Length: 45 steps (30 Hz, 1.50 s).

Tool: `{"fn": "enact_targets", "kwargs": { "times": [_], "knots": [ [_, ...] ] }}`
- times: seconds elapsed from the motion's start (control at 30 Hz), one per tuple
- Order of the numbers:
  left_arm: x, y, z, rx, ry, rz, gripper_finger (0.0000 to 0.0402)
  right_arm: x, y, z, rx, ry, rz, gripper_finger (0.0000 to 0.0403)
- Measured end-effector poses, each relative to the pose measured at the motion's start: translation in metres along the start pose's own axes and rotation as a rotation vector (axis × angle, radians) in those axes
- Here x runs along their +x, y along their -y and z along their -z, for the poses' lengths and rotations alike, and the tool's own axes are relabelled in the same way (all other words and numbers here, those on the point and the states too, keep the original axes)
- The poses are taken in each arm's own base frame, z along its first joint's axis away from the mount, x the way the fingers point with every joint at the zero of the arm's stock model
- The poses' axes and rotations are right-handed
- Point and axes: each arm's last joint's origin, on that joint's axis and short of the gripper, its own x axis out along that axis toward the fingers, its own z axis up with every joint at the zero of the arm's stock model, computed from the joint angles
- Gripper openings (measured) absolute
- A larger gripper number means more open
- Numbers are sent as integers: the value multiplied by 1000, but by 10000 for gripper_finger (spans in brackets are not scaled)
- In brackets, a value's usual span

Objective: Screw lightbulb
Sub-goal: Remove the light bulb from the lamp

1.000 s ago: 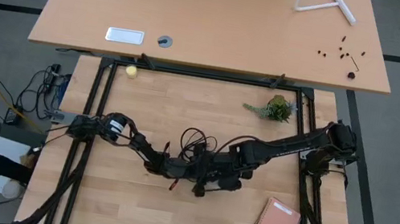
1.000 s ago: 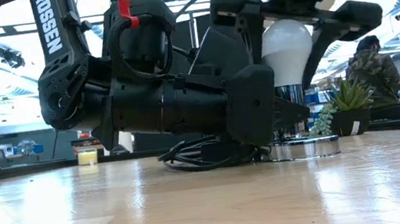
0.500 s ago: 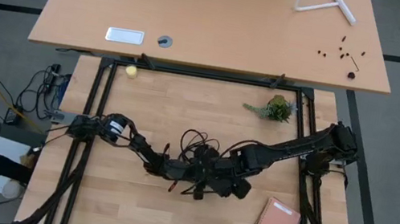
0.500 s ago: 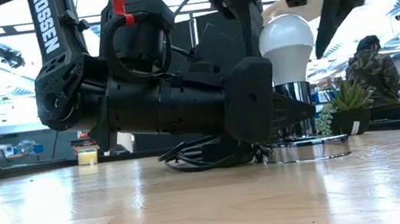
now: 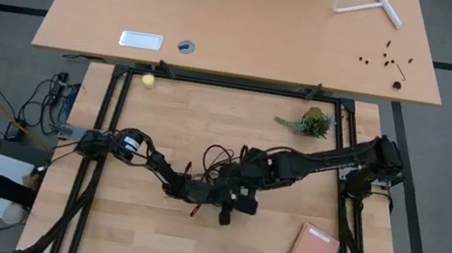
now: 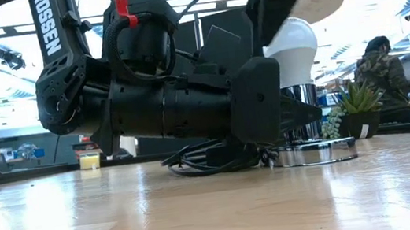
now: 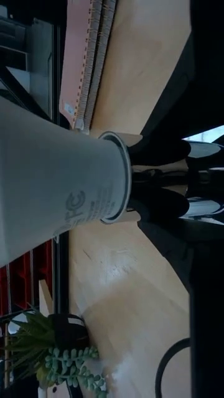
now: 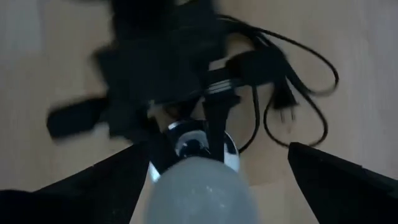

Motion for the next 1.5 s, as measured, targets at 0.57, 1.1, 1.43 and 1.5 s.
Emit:
{"fn": "enact_targets", "kwargs": {
  "times": [0.57, 1.1, 1.43, 1.5],
  "knots": [
    [0, 0, 0, 2, -6, -1, 189, 6, 10, 6, 929, -78, 31, 390],
    [1, -2, 0, 30, -5, -35, 189, 23, 11, 20, 1058, -165, 32, 359],
    [1, -2, 0, 29, -8, -34, 189, 37, 21, 23, 1030, -151, 15, 346],
    [1, -2, 0, 28, -8, -34, 189, 37, 22, 22, 1024, -152, 14, 346]
  ]
}}
